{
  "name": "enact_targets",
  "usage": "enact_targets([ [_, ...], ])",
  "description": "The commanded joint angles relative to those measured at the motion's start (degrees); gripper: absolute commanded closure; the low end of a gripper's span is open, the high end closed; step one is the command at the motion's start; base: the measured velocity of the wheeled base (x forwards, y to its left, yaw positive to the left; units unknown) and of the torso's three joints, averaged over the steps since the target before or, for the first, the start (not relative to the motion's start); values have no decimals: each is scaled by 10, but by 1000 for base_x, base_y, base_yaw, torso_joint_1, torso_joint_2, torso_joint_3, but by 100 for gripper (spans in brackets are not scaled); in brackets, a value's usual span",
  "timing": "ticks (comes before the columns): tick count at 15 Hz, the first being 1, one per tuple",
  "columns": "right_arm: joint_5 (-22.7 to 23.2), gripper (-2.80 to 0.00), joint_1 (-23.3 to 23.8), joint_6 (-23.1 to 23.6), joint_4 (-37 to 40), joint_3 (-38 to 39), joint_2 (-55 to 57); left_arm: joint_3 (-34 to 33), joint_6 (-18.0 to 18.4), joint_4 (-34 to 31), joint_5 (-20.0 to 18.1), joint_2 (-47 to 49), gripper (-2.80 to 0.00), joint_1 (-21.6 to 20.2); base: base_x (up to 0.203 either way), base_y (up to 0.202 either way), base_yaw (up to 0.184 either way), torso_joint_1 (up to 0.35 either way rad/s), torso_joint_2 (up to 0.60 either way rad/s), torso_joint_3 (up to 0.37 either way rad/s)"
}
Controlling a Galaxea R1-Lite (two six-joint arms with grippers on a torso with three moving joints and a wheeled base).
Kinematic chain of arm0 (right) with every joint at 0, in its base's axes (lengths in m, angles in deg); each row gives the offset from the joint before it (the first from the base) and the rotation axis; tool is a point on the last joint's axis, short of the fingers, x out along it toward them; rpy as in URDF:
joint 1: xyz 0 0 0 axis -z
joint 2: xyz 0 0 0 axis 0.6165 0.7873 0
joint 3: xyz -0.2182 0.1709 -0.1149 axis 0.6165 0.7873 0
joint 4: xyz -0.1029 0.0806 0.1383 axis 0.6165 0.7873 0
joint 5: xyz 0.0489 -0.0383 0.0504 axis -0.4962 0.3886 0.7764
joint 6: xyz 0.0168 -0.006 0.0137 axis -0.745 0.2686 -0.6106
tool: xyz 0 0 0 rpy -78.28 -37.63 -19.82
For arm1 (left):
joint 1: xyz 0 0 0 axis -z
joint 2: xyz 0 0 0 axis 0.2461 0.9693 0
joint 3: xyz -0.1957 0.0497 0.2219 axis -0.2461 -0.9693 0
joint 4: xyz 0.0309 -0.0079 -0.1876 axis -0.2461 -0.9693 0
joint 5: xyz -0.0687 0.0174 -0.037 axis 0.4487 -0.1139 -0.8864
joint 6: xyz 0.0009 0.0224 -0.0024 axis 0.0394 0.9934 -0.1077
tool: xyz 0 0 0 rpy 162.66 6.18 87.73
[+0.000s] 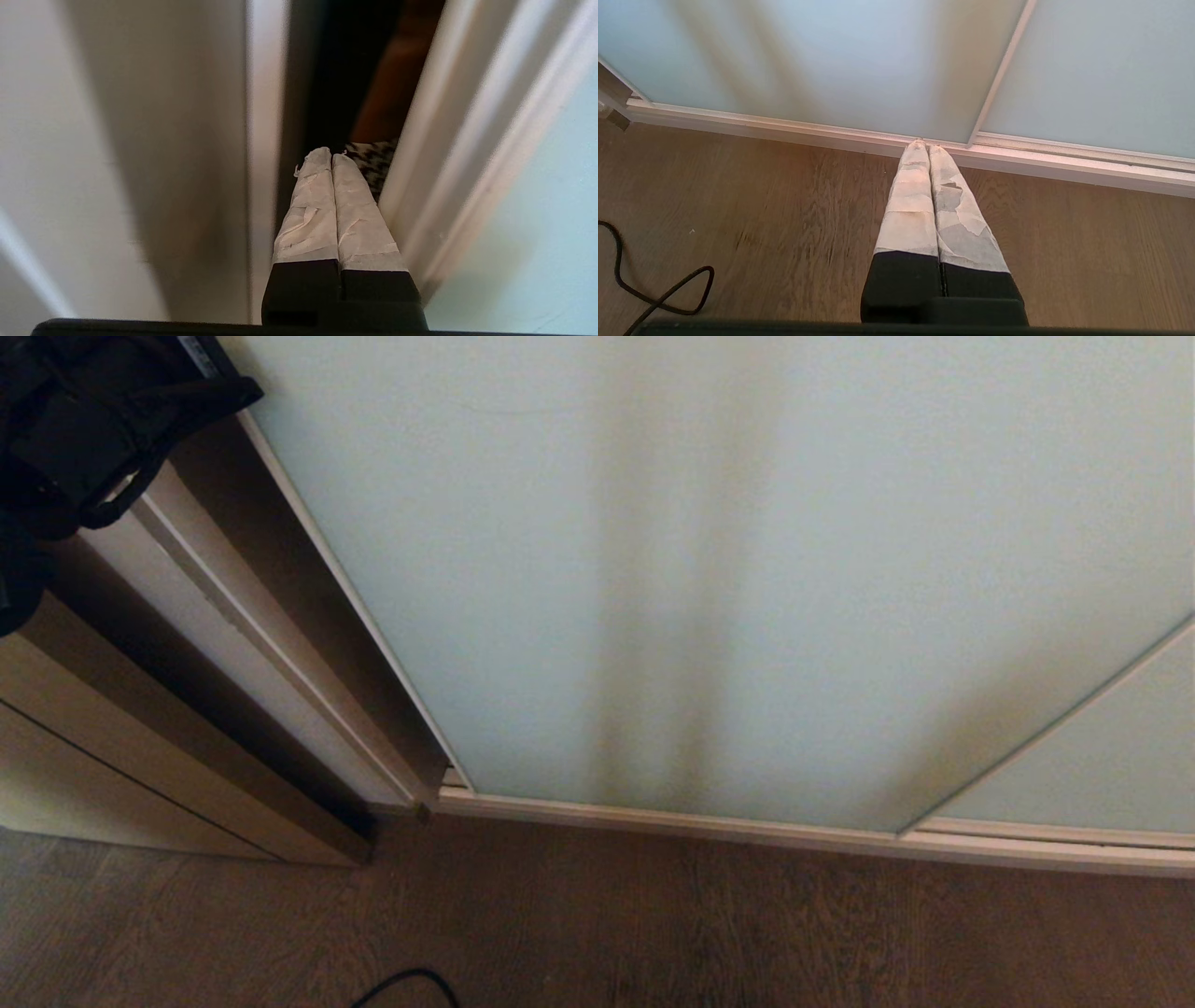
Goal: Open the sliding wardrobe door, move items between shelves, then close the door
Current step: Open the door
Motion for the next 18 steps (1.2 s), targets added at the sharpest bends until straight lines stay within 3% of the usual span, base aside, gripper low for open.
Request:
enact_targets([
  [1, 0, 0, 0, 0, 0, 0, -2, 0, -3, 3, 2, -9, 0, 3, 0, 0, 0, 0, 0, 0],
  [6, 0, 0, 0, 0, 0, 0, -2, 1, -3, 4, 1, -14, 0, 53, 0, 0, 0, 0, 0, 0],
  [13, 0, 0, 0, 0, 0, 0, -2, -3, 3, 5, 10, -11, 0, 171, 0, 0, 0, 0, 0, 0],
  [16, 0, 0, 0, 0, 0, 0, -2, -3, 7, 9, 32, 4, 0, 225, 0, 0, 0, 0, 0, 0],
  [18, 0, 0, 0, 0, 0, 0, -2, -2, 7, 11, 38, 2, 0, 231, 0, 0, 0, 0, 0, 0],
])
